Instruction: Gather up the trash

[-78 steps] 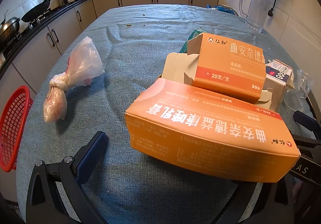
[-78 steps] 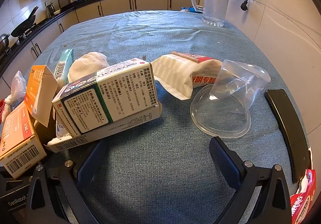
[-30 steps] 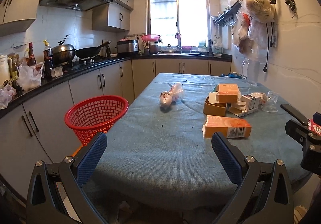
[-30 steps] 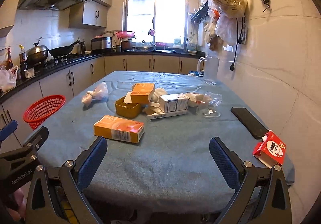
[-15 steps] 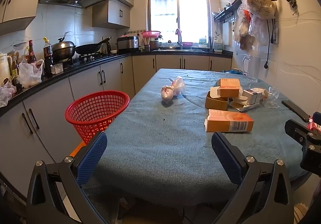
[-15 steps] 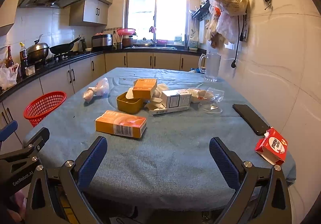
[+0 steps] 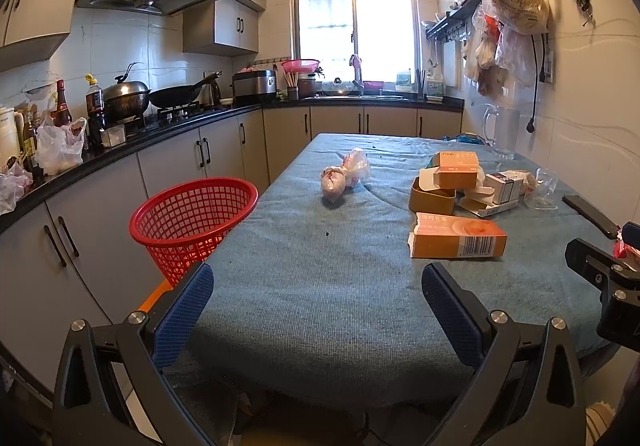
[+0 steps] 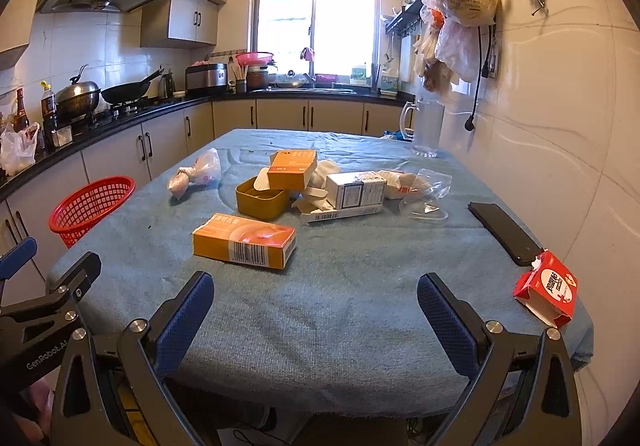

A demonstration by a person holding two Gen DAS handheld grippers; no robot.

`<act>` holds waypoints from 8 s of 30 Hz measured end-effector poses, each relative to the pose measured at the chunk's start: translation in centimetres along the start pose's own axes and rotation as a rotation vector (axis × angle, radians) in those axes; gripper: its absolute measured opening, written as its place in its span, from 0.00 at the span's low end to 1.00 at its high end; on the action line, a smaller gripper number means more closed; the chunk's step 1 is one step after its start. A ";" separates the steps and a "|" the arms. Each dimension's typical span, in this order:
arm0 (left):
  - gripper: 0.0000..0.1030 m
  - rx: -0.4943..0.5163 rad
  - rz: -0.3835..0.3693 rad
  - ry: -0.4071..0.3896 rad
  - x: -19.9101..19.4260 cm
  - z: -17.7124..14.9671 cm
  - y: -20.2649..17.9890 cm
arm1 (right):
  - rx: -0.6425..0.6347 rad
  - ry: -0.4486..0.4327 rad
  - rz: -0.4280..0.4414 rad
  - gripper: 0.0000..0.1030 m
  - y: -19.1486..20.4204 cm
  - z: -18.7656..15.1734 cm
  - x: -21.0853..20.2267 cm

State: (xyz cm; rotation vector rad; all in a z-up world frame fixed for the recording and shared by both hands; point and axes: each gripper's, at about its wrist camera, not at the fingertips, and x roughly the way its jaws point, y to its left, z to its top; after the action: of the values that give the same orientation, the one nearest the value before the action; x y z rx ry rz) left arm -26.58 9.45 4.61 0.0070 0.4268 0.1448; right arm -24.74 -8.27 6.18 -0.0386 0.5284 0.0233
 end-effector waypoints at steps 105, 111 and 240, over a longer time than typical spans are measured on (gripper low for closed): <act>0.68 0.463 -0.817 0.485 16.1 4.9 -13.2 | 0.403 0.547 0.094 0.52 -10.5 11.7 24.6; 0.75 0.469 -0.778 0.473 16.6 5.5 -14.6 | 0.368 0.536 0.074 0.53 -11.2 11.6 24.2; 0.68 0.090 -0.286 0.400 28.0 12.3 0.5 | 0.423 0.371 0.650 0.44 -8.0 12.2 24.4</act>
State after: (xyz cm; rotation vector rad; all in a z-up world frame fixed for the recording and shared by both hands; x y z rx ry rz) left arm 3.61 14.19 4.32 0.0052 0.8272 -0.1585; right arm 2.74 -15.46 4.59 0.5532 0.8890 0.5459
